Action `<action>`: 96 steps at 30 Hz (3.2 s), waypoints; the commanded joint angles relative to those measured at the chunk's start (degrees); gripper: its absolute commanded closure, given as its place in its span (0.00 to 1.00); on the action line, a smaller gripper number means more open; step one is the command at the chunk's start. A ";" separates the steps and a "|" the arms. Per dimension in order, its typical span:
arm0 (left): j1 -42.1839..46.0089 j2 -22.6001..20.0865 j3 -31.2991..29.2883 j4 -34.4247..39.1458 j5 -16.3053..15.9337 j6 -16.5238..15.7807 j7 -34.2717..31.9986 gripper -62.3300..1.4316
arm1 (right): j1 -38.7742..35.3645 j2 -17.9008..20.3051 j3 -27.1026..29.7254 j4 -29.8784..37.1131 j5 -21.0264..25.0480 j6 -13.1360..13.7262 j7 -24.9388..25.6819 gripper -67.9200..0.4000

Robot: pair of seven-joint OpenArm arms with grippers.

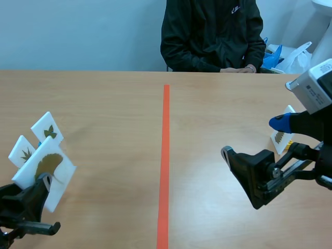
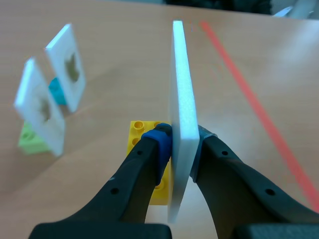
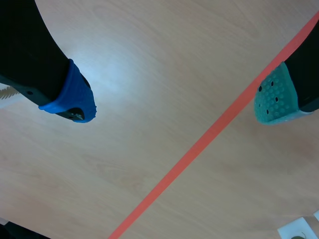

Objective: Sort the leaf by its shape. The table is split by an orange tape line. A compound leaf with several leaflets goes to the left side, a simple leaf with one blade goes to the right side. Return to the home posture when a red brick is placed on the table.

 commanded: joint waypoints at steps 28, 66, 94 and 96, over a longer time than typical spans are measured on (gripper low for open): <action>-8.70 -0.66 -6.08 -16.26 -0.35 4.59 -5.62 0.93 | 0.68 0.94 0.48 0.15 0.46 -0.15 0.63 0.00; 1.20 -0.85 -9.18 9.11 -0.37 1.07 -7.28 0.29 | 0.68 0.94 0.48 0.15 0.46 -0.15 0.63 0.00; 4.79 -10.08 5.60 33.99 2.38 -22.93 15.28 0.30 | 0.22 1.57 0.48 0.15 0.79 -0.13 -0.42 0.00; 4.44 -10.38 6.49 33.88 2.71 -20.00 17.51 0.30 | 0.20 1.77 0.48 0.15 0.90 -0.13 -0.48 0.00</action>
